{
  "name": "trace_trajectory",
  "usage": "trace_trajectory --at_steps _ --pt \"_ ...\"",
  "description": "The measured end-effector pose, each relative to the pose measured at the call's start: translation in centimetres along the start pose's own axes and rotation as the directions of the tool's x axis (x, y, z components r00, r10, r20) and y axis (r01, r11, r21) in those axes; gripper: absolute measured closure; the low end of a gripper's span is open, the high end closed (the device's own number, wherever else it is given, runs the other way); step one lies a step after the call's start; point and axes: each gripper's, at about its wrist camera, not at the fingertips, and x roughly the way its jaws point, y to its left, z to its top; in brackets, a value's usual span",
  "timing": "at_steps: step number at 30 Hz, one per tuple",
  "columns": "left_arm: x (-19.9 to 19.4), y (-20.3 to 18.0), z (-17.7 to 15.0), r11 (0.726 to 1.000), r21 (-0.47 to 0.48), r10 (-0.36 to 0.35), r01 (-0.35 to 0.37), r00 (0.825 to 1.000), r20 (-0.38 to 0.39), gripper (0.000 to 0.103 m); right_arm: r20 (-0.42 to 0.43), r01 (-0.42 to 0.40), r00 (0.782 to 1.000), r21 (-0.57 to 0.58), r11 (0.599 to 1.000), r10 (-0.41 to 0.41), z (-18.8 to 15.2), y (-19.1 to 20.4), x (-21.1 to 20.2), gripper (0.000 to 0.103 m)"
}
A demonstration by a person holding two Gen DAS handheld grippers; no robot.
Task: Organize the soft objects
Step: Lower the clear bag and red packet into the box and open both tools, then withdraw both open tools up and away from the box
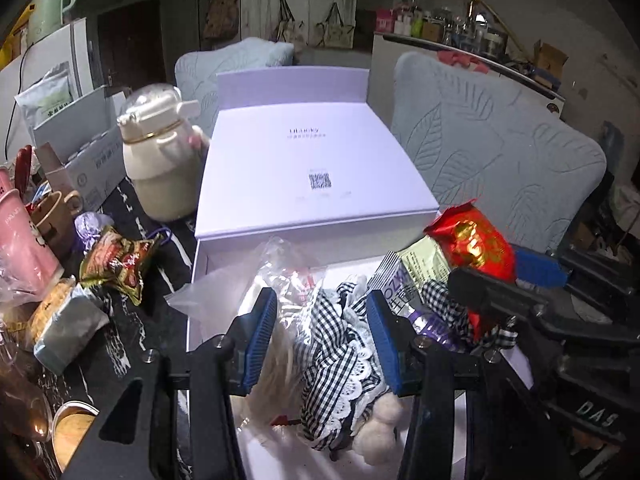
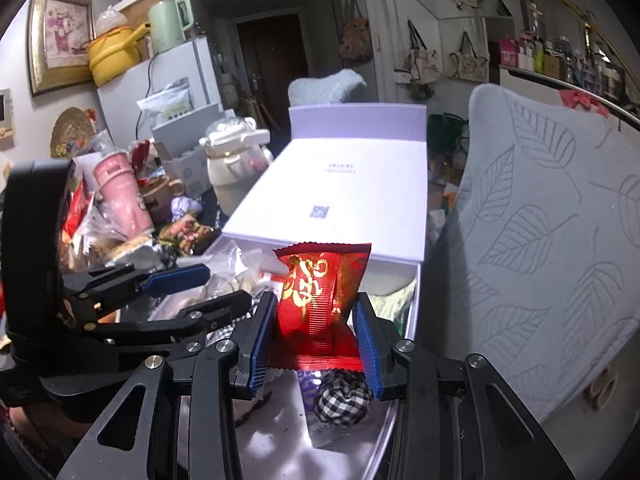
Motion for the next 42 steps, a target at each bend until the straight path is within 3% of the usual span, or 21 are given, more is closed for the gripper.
trace_trajectory --at_steps 8,20,25,29,42 --pt "0.7 0.2 -0.2 1.0 0.006 0.026 -0.026 1.0 -0.015 0.057 -0.066 0.042 0.997 -0.024 0.999 -0.043 -1.4 0.0 2.7 0.065" --pt "1.2 0.0 -0.3 0.999 0.02 0.039 -0.039 0.999 -0.019 0.057 -0.114 0.042 0.992 -0.057 0.998 -0.048 -1.7 0.0 3.2 0.065" --pt "1.1 -0.1 -0.3 0.999 0.019 0.042 -0.042 0.999 -0.02 0.057 -0.134 0.04 0.99 -0.046 0.998 -0.046 -1.6 -0.2 3.0 0.062" --pt "1.0 -0.4 -0.3 0.998 0.021 0.057 -0.057 0.998 -0.022 0.057 -0.14 0.047 0.989 -0.038 0.998 -0.052 -1.7 -0.2 2.5 0.051" --pt "0.2 -2.8 -0.6 0.997 0.049 0.053 -0.051 0.998 -0.036 0.057 -0.139 0.098 0.985 -0.041 0.994 -0.102 -2.2 -0.7 -0.8 0.05"
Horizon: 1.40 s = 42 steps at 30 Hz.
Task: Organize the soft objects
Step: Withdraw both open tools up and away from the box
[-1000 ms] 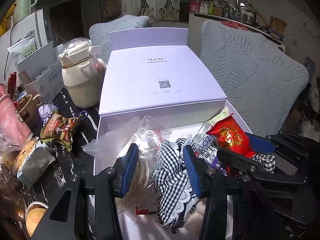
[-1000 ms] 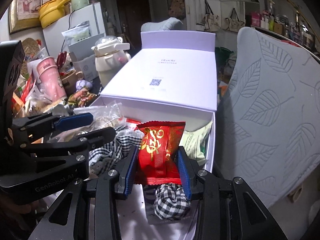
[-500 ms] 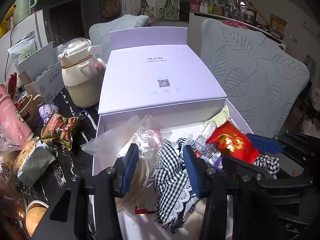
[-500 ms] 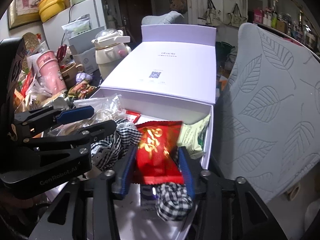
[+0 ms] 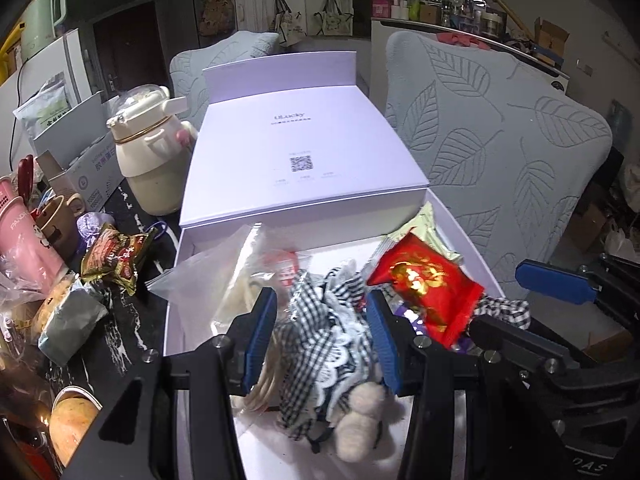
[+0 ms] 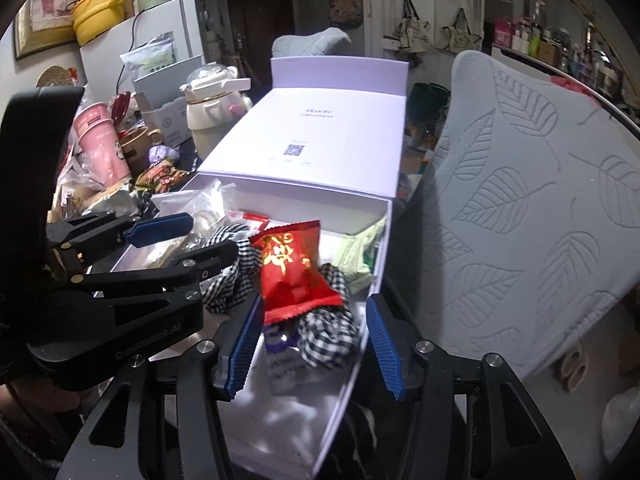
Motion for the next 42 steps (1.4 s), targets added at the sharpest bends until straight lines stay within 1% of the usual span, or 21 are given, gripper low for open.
trace_trajectory --at_steps 3,5,7,8,9,10,11,17,21,26,29,36,37,39,42 --pt "-0.1 -0.5 0.0 1.0 0.001 -0.005 0.005 1.0 -0.001 0.057 -0.002 0.014 1.0 0.012 1.0 -0.014 -0.2 -0.4 -0.5 0.05" --pt "0.2 -0.6 0.0 1.0 -0.013 -0.008 0.008 1.0 -0.023 0.057 -0.008 0.015 1.0 0.019 1.0 -0.015 -0.3 -0.5 -0.5 0.05" --pt "0.5 -0.6 -0.1 1.0 -0.028 -0.002 0.001 0.999 -0.046 0.055 -0.013 0.015 1.0 0.025 1.0 -0.015 -0.5 -0.7 -0.5 0.05" --pt "0.4 -0.6 -0.1 0.999 -0.032 0.004 -0.005 0.999 -0.046 0.051 -0.019 0.017 1.0 0.027 0.999 -0.017 -0.5 -0.7 -0.4 0.05" --pt "0.3 -0.6 -0.2 0.999 -0.031 0.016 -0.017 0.999 -0.044 0.044 -0.021 0.018 1.0 0.027 0.999 -0.017 -0.6 -0.7 -0.4 0.05" --pt "0.3 -0.6 -0.2 0.999 -0.031 0.023 -0.025 0.999 -0.042 0.04 -0.022 0.019 1.0 0.027 0.999 -0.018 -0.7 -0.8 -0.4 0.05" --pt "0.2 -0.6 -0.2 0.999 -0.033 0.032 -0.034 0.999 -0.043 0.032 -0.021 0.019 1.0 0.028 0.999 -0.018 -0.8 -0.8 -0.4 0.05" --pt "-0.2 -0.4 -0.2 0.998 -0.037 0.05 -0.052 0.997 -0.053 0.032 -0.015 0.009 1.0 0.046 0.999 -0.008 -0.9 -1.2 -0.8 0.05" --pt "-1.1 -0.3 0.0 0.998 -0.054 0.026 -0.028 0.999 -0.048 0.032 -0.006 0.013 1.0 0.041 0.999 -0.012 -0.6 -1.1 -1.3 0.05" --pt "-3.3 -0.6 0.7 0.998 -0.054 0.022 -0.023 1.0 -0.014 0.032 0.034 0.033 0.999 0.029 0.999 -0.034 0.2 -0.8 -3.3 0.05" --pt "-5.0 -0.6 1.3 0.999 -0.052 0.017 -0.016 1.0 0.01 0.032 0.063 0.037 0.997 0.027 0.999 -0.039 0.8 -0.6 -4.7 0.044" --pt "-9.1 -0.8 2.6 0.997 -0.043 0.062 -0.058 0.995 0.081 0.032 0.137 0.051 0.989 0.003 0.999 -0.051 2.4 0.1 -8.5 0.044" --pt "-9.6 -0.8 2.8 0.997 -0.044 0.071 -0.067 0.993 0.091 0.032 0.147 0.054 0.988 0.0 0.999 -0.054 2.6 0.2 -9.0 0.044" --pt "-10.8 -0.7 3.0 0.996 -0.05 0.076 -0.071 0.991 0.112 0.032 0.171 0.065 0.983 -0.002 0.998 -0.063 2.9 0.5 -10.2 0.039" --pt "-12.9 -0.9 3.3 0.996 -0.052 0.084 -0.077 0.985 0.15 0.032 0.207 0.073 0.976 -0.009 0.997 -0.07 3.1 0.7 -12.1 0.039"
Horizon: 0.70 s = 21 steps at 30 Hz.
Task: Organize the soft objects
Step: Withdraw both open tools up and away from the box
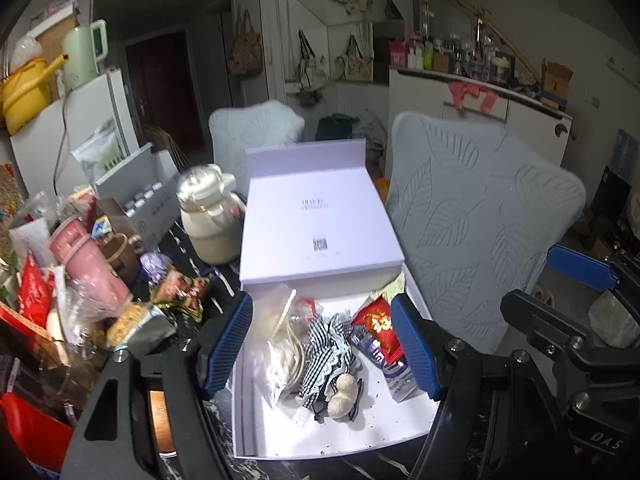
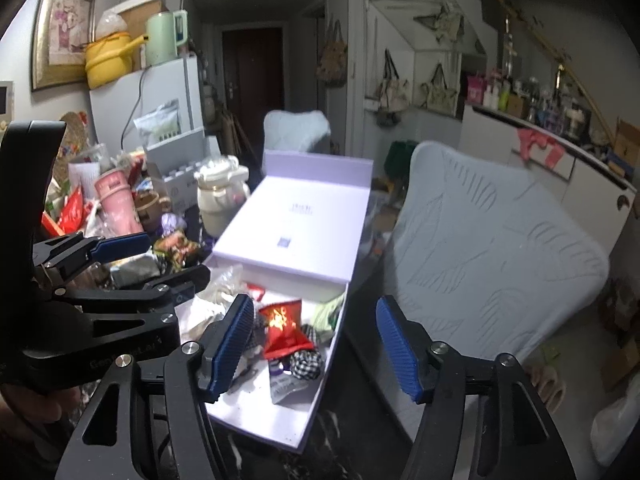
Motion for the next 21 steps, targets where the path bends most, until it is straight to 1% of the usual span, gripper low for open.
trace_trajectory --at_steps 2,4,5,8,10,11,13,14,15,18,21 --pt "-1.7 -0.1 0.4 1.0 0.007 0.004 -0.004 0.999 0.033 0.032 0.029 0.003 1.0 -0.004 1.0 -0.003 0.3 0.1 -1.5 0.039" --pt "-3.1 -0.2 0.6 1.0 0.009 0.003 -0.003 0.999 0.053 0.032 0.052 0.007 0.999 -0.002 1.0 -0.007 0.6 0.1 -2.8 0.034" --pt "-3.8 -0.3 0.7 1.0 0.008 -0.001 0.0 0.998 0.065 0.032 0.067 0.012 0.998 0.002 1.0 -0.012 0.7 0.2 -3.5 0.03" --pt "-6.1 -0.4 0.7 1.0 0.012 -0.005 0.004 0.994 0.108 0.032 0.113 0.025 0.993 0.012 1.0 -0.026 0.8 0.4 -5.9 0.029" --pt "-7.8 -0.5 0.5 1.0 0.017 -0.013 0.011 0.991 0.136 0.032 0.133 0.03 0.991 0.014 0.999 -0.031 0.8 0.6 -7.3 0.026" --pt "-8.5 -0.5 0.4 1.0 0.017 -0.015 0.012 0.989 0.147 0.031 0.148 0.035 0.988 0.014 0.999 -0.037 0.8 0.7 -8.2 0.022" --pt "-9.9 -0.6 0.1 1.0 0.02 -0.012 0.009 0.986 0.166 0.023 0.169 0.043 0.985 0.013 0.999 -0.045 0.8 1.0 -9.5 0.02" --pt "-10.6 -0.6 -0.2 1.0 0.021 -0.008 0.005 0.985 0.175 0.017 0.183 0.048 0.982 0.015 0.999 -0.05 0.7 1.2 -10.4 0.02" --pt "-11.4 -0.6 -0.5 1.0 0.021 -0.005 0.001 0.981 0.192 0.014 0.191 0.05 0.98 0.014 0.999 -0.051 0.5 1.3 -11.0 0.02" --pt "-13.8 -0.7 -1.5 1.0 0.03 0.003 -0.01 0.974 0.226 0.011 0.211 0.061 0.975 0.013 0.998 -0.063 -0.2 1.7 -12.8 0.016" --pt "-15.7 -0.8 -2.4 0.999 0.043 -0.006 -0.005 0.971 0.237 0.01 0.225 0.077 0.971 0.019 0.997 -0.08 -1.1 2.2 -14.5 0.016"
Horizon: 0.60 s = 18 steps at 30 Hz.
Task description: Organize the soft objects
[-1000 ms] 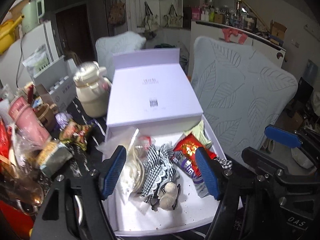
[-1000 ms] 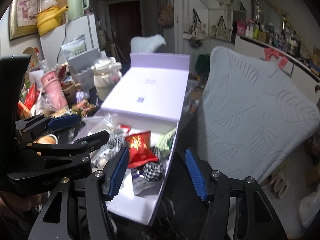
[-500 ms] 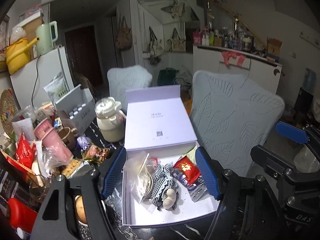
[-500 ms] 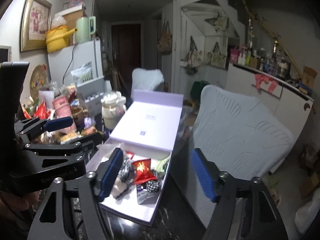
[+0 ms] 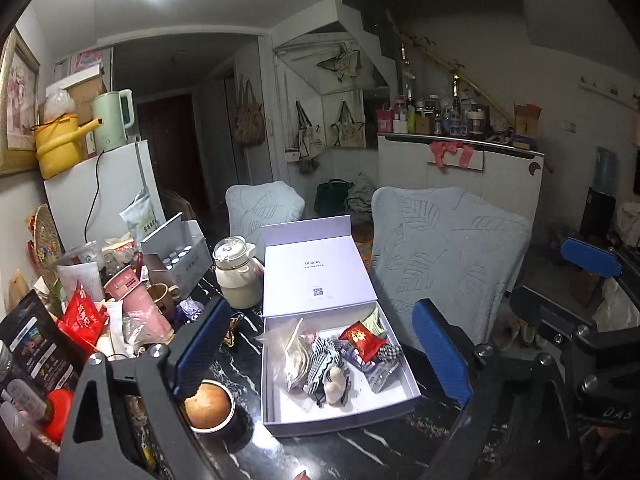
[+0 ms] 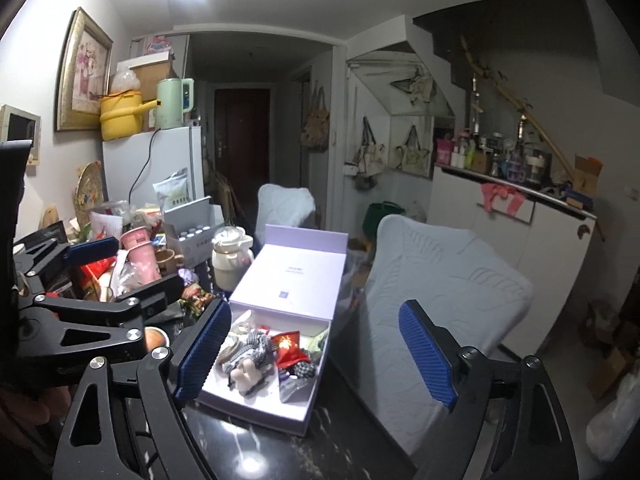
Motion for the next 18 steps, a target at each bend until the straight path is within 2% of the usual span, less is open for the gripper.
trace_trajectory --at_steps 8,18 --pt "-3.6 0.2 -2.3 0.999 -0.012 -0.029 0.03 1.0 0.009 0.009 0.007 0.023 1.0 0.021 1.0 -0.024 -2.1 0.7 -3.7 0.014" --pt "-4.7 0.3 -6.2 0.998 -0.015 -0.055 0.055 0.997 -0.046 0.009 -0.068 0.038 0.997 0.065 0.997 -0.033 -5.9 1.5 -4.6 0.014"
